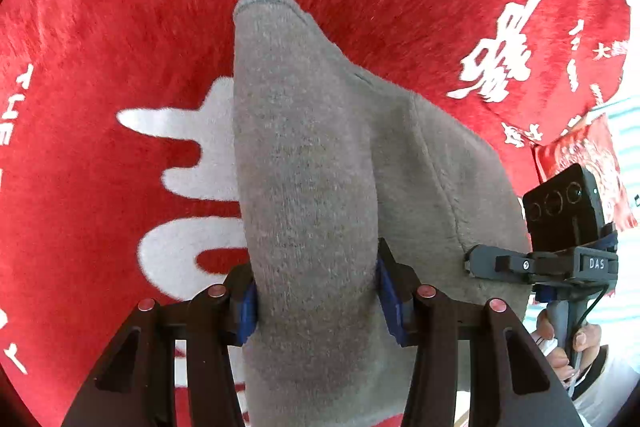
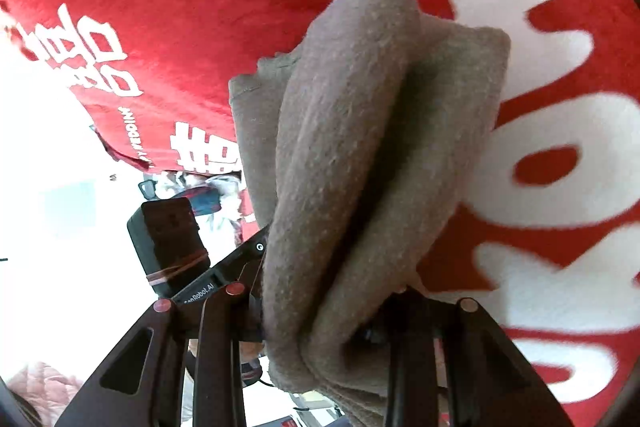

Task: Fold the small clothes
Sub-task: 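Pinch the bundle edge with the right gripper while the left gripper pinches the other edge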

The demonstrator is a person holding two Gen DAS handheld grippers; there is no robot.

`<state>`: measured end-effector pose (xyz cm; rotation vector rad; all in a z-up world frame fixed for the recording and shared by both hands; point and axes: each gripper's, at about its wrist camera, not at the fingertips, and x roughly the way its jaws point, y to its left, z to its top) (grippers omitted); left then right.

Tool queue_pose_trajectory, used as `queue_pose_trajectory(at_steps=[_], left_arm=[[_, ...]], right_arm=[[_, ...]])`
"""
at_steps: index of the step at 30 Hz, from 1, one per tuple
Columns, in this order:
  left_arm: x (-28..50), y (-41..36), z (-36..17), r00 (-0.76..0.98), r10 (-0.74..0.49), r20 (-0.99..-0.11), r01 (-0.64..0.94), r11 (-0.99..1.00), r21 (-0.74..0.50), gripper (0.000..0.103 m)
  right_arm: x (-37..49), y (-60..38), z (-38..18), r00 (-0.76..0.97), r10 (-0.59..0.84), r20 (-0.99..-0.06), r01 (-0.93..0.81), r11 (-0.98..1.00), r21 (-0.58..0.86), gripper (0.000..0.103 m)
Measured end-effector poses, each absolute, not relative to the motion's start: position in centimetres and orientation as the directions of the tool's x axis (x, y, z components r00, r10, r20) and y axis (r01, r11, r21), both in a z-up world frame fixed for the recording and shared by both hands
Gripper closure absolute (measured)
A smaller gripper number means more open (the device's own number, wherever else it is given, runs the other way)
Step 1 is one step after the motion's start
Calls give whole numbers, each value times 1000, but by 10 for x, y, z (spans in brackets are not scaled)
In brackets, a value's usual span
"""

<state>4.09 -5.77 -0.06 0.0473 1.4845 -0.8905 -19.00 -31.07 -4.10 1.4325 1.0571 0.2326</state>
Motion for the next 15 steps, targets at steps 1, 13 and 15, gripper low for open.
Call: queue_pose_trajectory(at_steps=[1, 13, 15], left_arm=[[34, -57, 5, -157, -486, -860, 539, 688, -487, 52], [85, 79, 29, -80, -405, -911, 541, 750, -381, 52], [91, 95, 12, -69, -374, -925, 522, 776, -353, 52]], right_arm=[[-189, -304, -37, 561, 701, -441, 445, 194, 874, 68], [-113, -164, -65, 424, 772, -474, 449, 275, 850, 65], [-98, -152, -73, 350, 738, -577, 473, 392, 789, 63]])
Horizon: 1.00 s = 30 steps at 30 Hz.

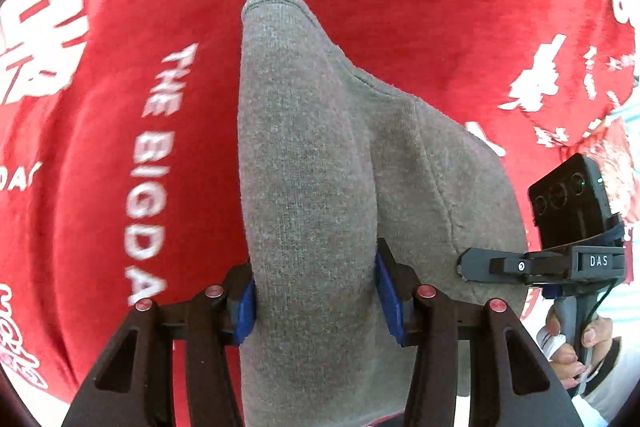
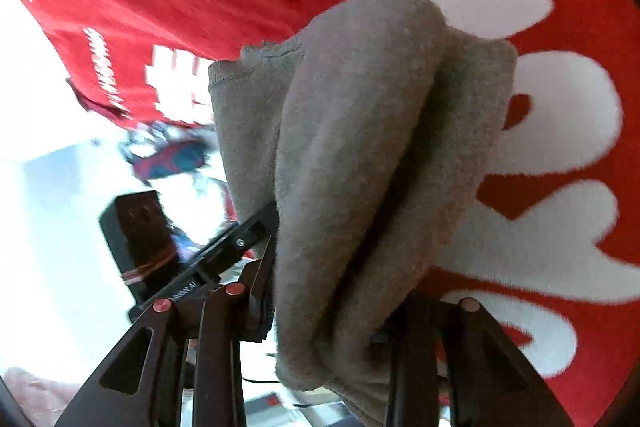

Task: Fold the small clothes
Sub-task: 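Pinch the bundle edge with the right gripper while the left gripper pinches the other edge, then lower the grey bundle flat onto the red cloth and open both grippers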

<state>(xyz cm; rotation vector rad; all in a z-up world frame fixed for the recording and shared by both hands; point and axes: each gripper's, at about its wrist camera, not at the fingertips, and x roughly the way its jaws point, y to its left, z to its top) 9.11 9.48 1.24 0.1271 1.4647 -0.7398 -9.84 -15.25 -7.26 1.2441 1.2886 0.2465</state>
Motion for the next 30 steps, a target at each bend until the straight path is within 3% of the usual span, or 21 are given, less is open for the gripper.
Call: queue_pose_trajectory(at_steps=[2, 3, 6, 9, 13, 15, 16, 20, 23, 26, 28, 30], left_arm=[[97, 111, -4, -64, -322, -945, 503, 807, -309, 52], [100, 120, -11, -57, -292, -955, 489, 826, -282, 52], [109, 149, -2, -11, -329, -944, 435, 849, -301, 52], [117, 168, 10, 53, -327, -943, 406, 870, -279, 52], [125, 168, 3, 49, -321, -946, 391, 877, -278, 52], [119, 150, -7, 36, -318, -947, 408, 870, -276, 52], [118, 144, -10, 33, -311, -950, 417, 868, -270, 52], [102, 136, -16, 41, -270, -962, 465, 857, -221, 52], [94, 134, -15, 56, -263, -963, 480, 853, -205, 51], [89, 131, -20, 57, -248, -967, 484, 854, -190, 48], [84, 128, -22, 87, -221, -971, 493, 857, -151, 36], [80, 127, -22, 107, -201, -974, 503, 856, -121, 36]], right_arm=[[-92, -153, -67, 275, 634, -723, 490, 555, 673, 41], [-92, -155, -62, 254, 582, -772, 494, 609, 621, 36], [-109, -173, -46, 259, 482, -837, 526, 656, 541, 34], [-126, -186, -38, 335, 487, -807, 563, 583, 586, 35], [-121, -177, -56, 331, 572, -750, 570, 512, 642, 46], [-103, -152, -64, 268, 597, -756, 574, 531, 623, 76], [-100, -146, -65, 254, 596, -762, 569, 545, 616, 85], [-97, -129, -20, 269, 435, -860, 441, 738, 511, 91], [-101, -132, -34, 196, 355, -914, 455, 793, 406, 93], [-109, -135, -64, 164, 376, -912, 513, 757, 404, 93], [-115, -141, -64, 192, 389, -901, 542, 723, 428, 93], [-120, -141, -61, 184, 378, -907, 546, 728, 414, 93]])
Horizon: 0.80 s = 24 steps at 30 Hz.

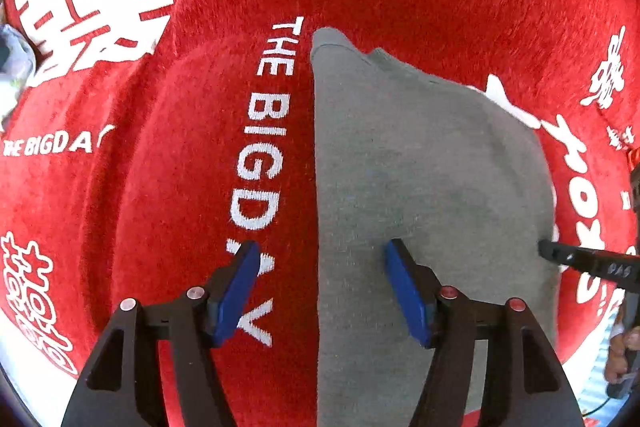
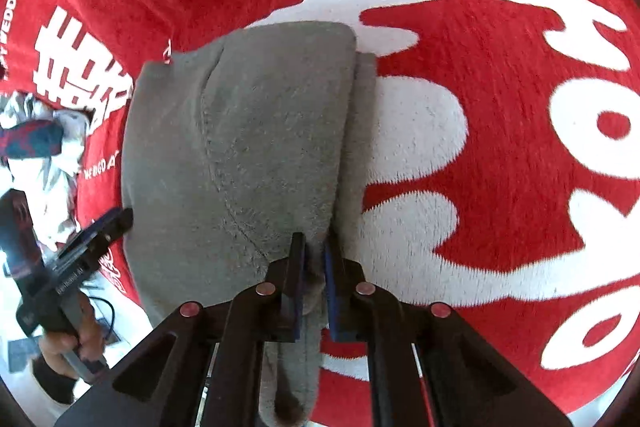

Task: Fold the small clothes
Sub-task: 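Lower the grey bundle flat onto the red cloth and open both grippers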

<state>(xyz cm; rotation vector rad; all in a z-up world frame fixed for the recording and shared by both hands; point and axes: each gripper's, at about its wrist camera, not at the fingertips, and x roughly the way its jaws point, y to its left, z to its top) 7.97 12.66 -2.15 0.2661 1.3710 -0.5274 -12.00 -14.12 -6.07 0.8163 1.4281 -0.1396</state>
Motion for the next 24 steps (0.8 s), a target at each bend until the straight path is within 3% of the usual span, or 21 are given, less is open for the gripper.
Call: queue_pose_trajectory(at_steps=[11, 18, 24], left_arm=[[68, 135, -12, 95, -155, -983, 495, 865, -88, 36], [61, 139, -3, 70, -116, -991, 484, 872, -68, 36], [48, 144, 8, 44, -86, -995, 491, 869, -54, 36]], right_arm=[[-161, -132, -16, 264, 448, -854, 584, 631, 511, 91], [-173, -80, -43, 68, 450, -891, 568, 717, 405, 91], [-181, -75, -47, 23, 452, -892, 597, 709, 375, 91]])
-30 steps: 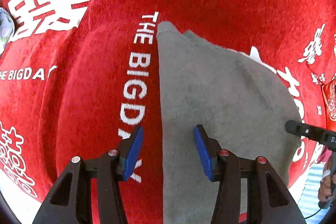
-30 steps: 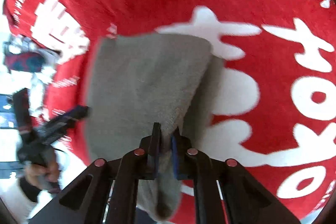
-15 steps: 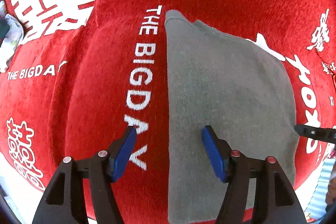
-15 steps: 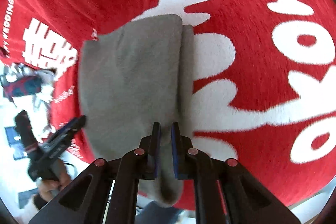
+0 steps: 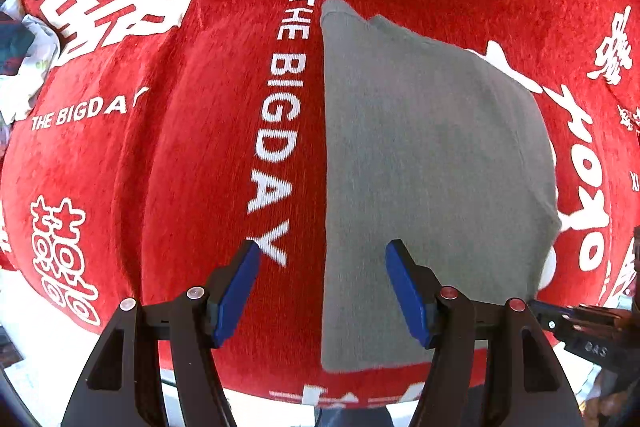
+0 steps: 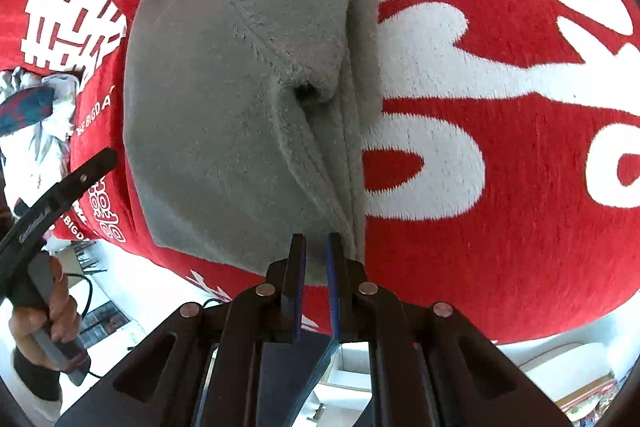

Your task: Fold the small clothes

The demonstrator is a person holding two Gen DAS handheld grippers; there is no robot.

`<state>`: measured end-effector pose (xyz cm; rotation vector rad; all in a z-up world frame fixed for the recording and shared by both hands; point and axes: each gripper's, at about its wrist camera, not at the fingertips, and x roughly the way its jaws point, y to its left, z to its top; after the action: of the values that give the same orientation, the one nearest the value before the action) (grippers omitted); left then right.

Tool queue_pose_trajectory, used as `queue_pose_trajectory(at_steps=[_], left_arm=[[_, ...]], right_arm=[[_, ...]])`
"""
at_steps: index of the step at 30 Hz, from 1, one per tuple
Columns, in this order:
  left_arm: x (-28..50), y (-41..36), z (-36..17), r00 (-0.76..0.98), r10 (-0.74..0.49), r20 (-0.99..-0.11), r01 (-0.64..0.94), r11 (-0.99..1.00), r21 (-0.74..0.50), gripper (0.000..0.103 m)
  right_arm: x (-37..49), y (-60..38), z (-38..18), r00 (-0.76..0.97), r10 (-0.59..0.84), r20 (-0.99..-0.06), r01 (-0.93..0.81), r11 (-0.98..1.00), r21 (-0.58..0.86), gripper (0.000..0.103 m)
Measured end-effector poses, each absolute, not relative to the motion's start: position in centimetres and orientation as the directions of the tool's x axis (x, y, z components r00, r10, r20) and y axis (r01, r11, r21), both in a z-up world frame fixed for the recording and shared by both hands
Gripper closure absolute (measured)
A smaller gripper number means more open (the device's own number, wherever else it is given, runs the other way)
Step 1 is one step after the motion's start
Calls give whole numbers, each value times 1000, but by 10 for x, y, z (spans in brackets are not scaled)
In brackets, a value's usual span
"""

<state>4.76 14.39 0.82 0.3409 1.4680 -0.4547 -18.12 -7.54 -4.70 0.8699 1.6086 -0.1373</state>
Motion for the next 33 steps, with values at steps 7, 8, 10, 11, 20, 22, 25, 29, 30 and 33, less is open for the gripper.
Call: queue_pose_trajectory(at_steps=[7, 8, 10, 11, 20, 22, 25, 29, 30, 33], left_arm=[[37, 148, 31, 28, -89, -996, 475, 878, -65, 36], [36, 148, 33, 27, -91, -996, 474, 878, -67, 36], [33, 147, 39, 28, -91, -995, 476, 877, -67, 36], [32, 147, 43, 30, -93, -995, 477, 877, -68, 36], [27, 144, 63, 58, -112, -992, 490, 869, -70, 36], [27, 144, 63, 42, -116, -992, 486, 870, -81, 36], [27, 145, 61, 47, -92, -995, 491, 869, -57, 36], [25, 148, 57, 35, -78, -996, 498, 866, -50, 36], [24, 150, 57, 35, -73, -997, 498, 866, -46, 36], [25, 153, 53, 25, -59, -998, 490, 871, -40, 36]], right_arm=[[-176, -77, -26, 10, 441, -897, 579, 729, 365, 91], [-176, -79, -23, 11, 441, -897, 580, 728, 365, 91], [-175, -81, -16, 19, 440, -898, 580, 726, 368, 91], [-174, -81, -12, 20, 439, -898, 577, 728, 369, 91], [-169, -80, -3, 30, 428, -904, 583, 727, 363, 91], [-167, -80, -3, 35, 429, -903, 590, 720, 365, 91], [-159, -87, -8, 53, 422, -905, 611, 703, 364, 85], [-139, -108, -18, 112, 389, -915, 661, 658, 361, 25], [-134, -114, -21, 128, 386, -913, 667, 648, 368, 25], [-118, -131, -36, 143, 392, -909, 686, 622, 376, 25]])
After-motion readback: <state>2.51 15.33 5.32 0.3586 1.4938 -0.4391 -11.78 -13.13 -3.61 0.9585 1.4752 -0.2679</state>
